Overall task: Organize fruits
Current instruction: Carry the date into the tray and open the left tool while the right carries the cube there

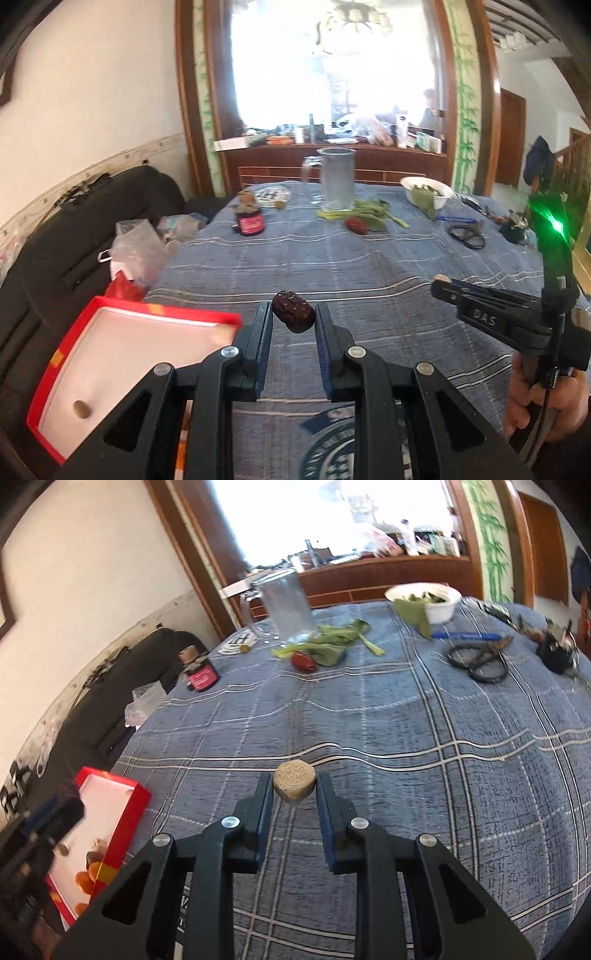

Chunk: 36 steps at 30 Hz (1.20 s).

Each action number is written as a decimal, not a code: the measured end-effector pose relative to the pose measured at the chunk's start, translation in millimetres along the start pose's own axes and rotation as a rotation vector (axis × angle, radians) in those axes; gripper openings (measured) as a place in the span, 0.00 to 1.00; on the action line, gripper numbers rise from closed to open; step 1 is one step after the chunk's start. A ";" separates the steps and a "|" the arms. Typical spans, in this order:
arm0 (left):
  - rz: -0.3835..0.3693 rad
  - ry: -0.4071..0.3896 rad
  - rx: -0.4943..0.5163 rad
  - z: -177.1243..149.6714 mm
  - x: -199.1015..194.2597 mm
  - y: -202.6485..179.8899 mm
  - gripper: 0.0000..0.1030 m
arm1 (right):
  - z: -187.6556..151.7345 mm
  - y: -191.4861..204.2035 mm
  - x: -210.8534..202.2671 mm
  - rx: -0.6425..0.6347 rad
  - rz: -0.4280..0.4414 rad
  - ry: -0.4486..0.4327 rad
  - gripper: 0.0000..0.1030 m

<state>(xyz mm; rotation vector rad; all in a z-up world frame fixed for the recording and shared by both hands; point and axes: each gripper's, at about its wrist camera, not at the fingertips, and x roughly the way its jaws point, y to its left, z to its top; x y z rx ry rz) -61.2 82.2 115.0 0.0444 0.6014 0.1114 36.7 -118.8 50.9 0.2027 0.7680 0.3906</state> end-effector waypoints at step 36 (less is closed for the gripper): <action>0.141 0.054 -0.262 -67.0 -23.0 174.0 0.21 | -66.1 195.9 -5.2 -0.214 0.284 0.024 0.25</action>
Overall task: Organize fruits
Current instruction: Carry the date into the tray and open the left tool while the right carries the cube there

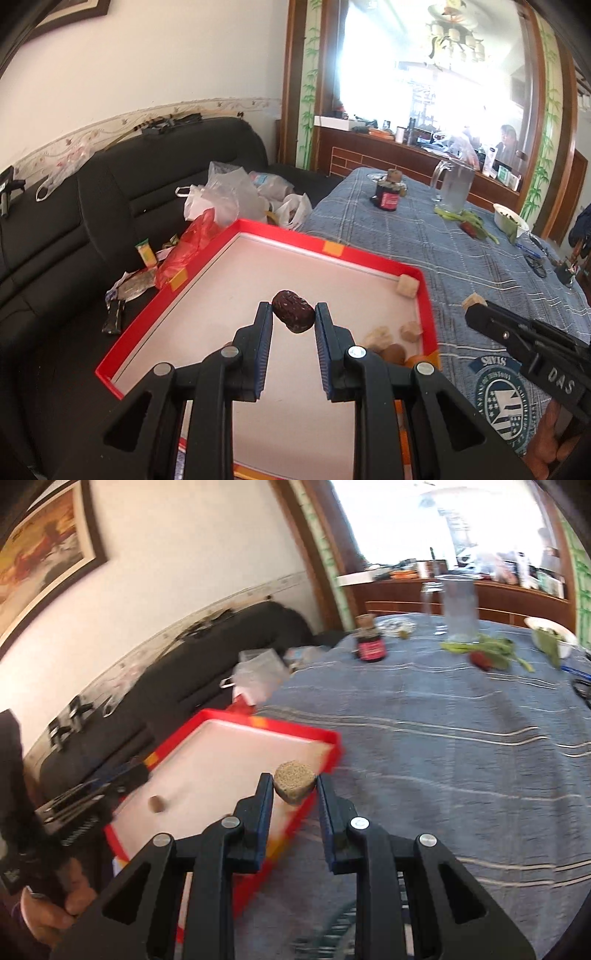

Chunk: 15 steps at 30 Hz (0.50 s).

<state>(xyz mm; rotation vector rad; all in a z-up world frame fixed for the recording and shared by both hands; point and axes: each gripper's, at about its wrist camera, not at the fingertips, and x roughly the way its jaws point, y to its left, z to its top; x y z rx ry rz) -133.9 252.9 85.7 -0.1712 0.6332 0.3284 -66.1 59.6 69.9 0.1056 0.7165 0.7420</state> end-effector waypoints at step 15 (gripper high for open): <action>0.020 0.041 -0.039 -12.4 8.6 27.7 0.22 | -32.1 62.6 34.0 -0.093 0.072 0.101 0.25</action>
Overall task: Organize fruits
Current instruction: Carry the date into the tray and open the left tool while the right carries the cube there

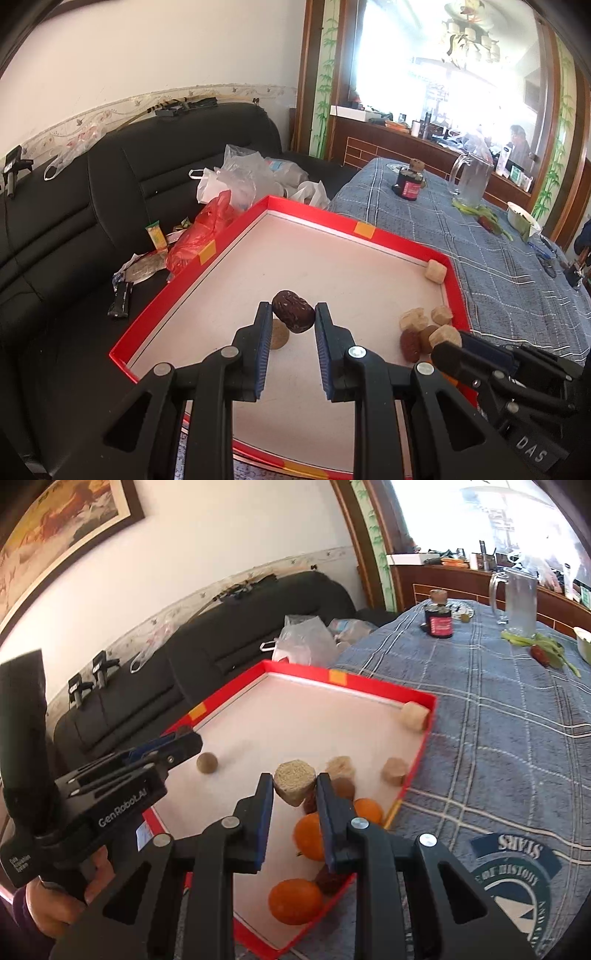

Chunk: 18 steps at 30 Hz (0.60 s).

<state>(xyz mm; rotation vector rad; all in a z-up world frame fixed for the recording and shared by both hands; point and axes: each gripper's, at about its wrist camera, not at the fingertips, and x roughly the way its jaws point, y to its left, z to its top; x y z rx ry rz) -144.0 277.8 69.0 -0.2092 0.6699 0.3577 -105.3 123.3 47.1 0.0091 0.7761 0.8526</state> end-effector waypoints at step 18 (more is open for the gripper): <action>0.024 0.048 -0.006 -3.9 18.4 6.6 0.22 | -9.2 13.7 19.1 -0.052 -0.011 0.034 0.25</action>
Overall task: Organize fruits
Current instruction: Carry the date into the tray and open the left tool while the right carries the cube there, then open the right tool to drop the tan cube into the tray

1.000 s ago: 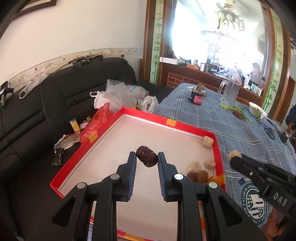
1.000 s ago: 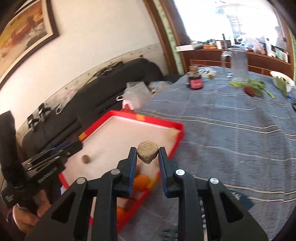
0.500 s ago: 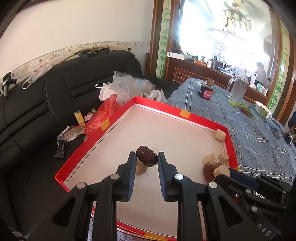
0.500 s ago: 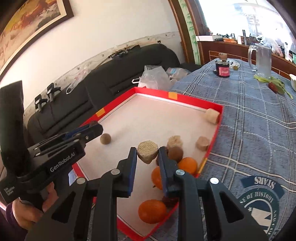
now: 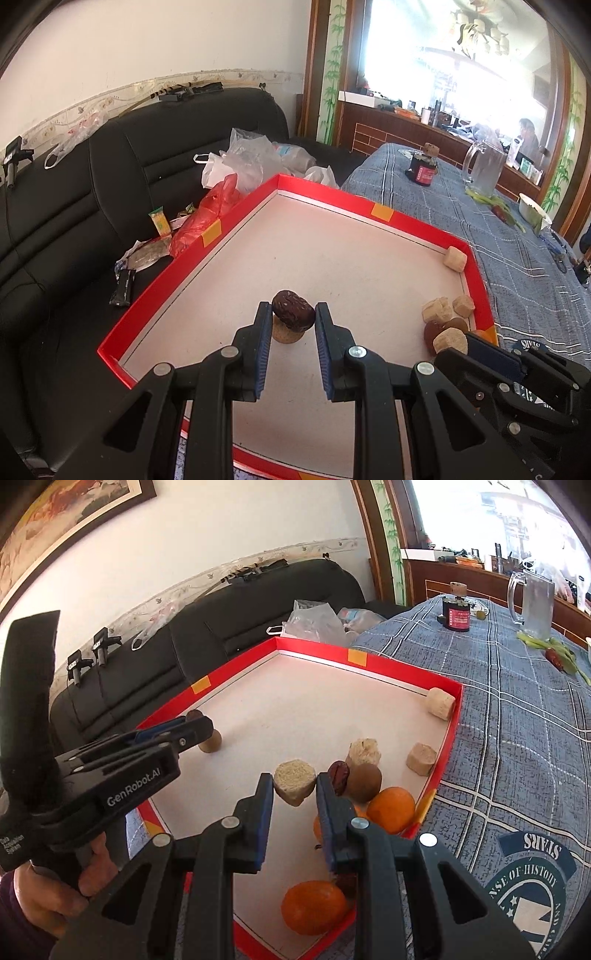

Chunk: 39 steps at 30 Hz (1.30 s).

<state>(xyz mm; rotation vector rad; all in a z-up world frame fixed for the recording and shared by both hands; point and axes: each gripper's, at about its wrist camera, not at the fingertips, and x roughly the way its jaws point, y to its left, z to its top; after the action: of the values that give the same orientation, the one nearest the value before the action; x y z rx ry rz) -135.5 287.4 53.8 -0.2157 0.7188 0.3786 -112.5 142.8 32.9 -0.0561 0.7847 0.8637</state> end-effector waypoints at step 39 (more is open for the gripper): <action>0.070 -0.038 -0.035 -0.7 -23.6 2.6 0.76 | -4.1 -13.3 -16.1 0.031 0.096 -0.055 0.26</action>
<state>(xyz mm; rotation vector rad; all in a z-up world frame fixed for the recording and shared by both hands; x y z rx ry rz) -153.2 283.3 69.1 -0.2161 0.6839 0.4606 -111.9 121.9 36.8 0.0327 0.7533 0.9404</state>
